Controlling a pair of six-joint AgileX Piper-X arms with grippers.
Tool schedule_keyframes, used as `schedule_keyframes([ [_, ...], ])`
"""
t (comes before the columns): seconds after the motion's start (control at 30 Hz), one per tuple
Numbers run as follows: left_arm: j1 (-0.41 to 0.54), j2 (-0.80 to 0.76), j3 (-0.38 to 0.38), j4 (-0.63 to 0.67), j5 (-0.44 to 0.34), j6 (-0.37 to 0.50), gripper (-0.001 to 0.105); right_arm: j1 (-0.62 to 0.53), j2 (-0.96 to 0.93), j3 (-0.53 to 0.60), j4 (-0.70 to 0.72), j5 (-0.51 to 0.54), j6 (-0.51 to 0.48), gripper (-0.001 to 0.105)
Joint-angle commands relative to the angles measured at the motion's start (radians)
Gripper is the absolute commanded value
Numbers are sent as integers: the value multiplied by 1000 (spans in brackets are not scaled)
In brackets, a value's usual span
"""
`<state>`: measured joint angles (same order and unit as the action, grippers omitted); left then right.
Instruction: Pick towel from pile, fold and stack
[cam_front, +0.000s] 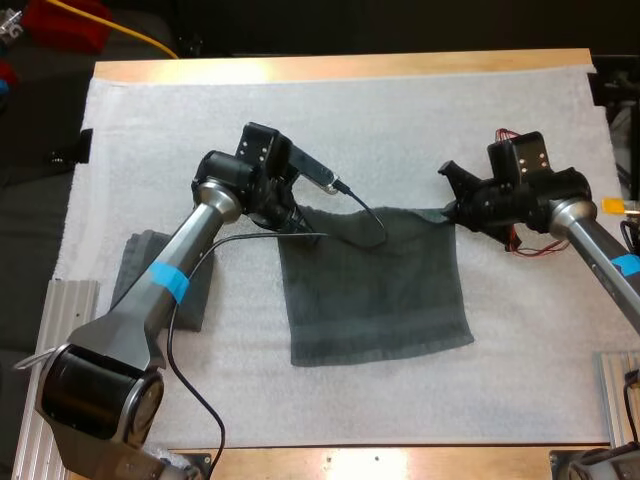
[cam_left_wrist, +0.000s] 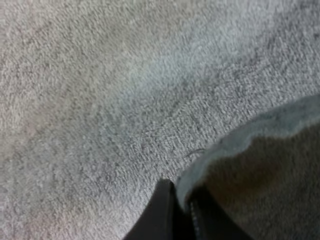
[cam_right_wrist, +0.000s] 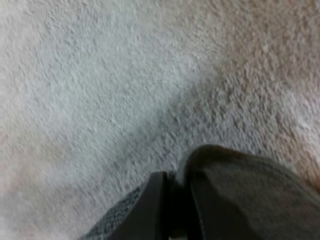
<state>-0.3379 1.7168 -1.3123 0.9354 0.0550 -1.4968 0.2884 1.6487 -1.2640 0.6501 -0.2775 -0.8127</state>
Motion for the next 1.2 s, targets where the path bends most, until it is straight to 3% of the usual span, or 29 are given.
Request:
schedule_keyframes([
  [0.0,1,10,0,-5,7,-10,0,-5,-1,-1,-9,-9,9,2],
  [0.07,0,18,0,-5,7,-10,4,-5,-1,-1,-24,-2,9,2],
  [0.17,0,24,0,-5,7,-10,23,-5,-1,-1,-47,0,25,5],
  [0.3,0,24,0,-9,-22,-23,58,-5,-1,-1,-91,4,27,21],
  [0.37,0,24,0,-9,-33,-35,66,-5,-1,-1,-119,-3,27,31],
  [0.53,0,24,0,18,-55,-40,64,-5,-1,-1,-185,-20,23,55],
  [0.6,0,24,0,38,-61,-40,61,-5,-1,-1,-197,-25,-28,62],
  [0.8,0,15,0,105,-55,-50,60,-5,-20,-1,-136,-55,-282,65],
  [1.03,-5,-59,0,152,-55,-88,60,-5,-69,-1,34,-2,-487,65],
  [1.17,-5,-126,0,176,-12,-133,60,-5,-109,-1,122,12,-580,65],
])
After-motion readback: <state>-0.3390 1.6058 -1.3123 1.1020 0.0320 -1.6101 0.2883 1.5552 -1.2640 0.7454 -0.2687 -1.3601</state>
